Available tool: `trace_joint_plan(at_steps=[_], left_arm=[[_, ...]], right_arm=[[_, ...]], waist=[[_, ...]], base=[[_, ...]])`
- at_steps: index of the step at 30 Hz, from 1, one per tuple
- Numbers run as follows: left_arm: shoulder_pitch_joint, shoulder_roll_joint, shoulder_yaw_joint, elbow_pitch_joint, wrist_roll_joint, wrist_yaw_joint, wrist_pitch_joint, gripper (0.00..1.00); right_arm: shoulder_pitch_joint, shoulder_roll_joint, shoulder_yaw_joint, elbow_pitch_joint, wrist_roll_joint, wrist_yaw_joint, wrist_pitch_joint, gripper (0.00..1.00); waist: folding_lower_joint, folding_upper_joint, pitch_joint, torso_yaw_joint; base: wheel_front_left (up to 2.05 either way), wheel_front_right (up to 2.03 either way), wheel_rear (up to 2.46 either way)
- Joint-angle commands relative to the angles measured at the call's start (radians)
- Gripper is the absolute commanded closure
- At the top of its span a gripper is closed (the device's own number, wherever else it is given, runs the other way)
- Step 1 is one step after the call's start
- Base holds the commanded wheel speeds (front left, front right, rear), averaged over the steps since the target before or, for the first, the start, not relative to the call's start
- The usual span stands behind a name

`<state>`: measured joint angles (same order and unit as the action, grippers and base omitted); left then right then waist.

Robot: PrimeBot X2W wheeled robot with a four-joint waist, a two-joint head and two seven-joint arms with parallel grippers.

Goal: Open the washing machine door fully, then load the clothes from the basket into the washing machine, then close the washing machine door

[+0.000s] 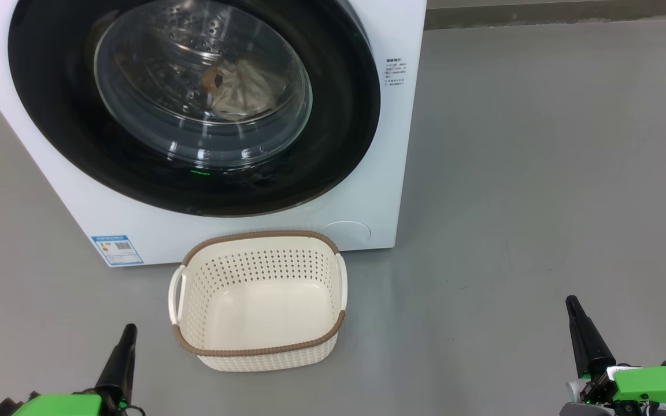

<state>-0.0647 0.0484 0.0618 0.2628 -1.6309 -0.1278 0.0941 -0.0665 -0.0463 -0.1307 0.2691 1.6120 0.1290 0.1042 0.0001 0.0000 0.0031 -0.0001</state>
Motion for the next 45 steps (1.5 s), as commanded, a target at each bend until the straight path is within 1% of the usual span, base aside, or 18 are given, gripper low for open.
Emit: trace_joint_plan(at_steps=[1, 45], left_arm=[[-0.042, 0.015, 0.034, -0.018, 0.007, -0.003, 0.004, 1.0], [-0.042, 0.009, 0.042, -0.018, 0.014, -0.003, 0.011, 1.0]], right_arm=[[-0.041, -0.008, 0.021, -0.025, 0.0, 0.002, 0.005, 1.0], [-0.041, -0.006, 0.019, -0.024, -0.002, 0.002, 0.008, 1.0]], waist=[[0.0, 0.0, 0.0, 0.0], [0.0, 0.0, 0.0, 0.0]], base=[[0.0, 0.0, 0.0], [0.0, 0.0, 0.0]])
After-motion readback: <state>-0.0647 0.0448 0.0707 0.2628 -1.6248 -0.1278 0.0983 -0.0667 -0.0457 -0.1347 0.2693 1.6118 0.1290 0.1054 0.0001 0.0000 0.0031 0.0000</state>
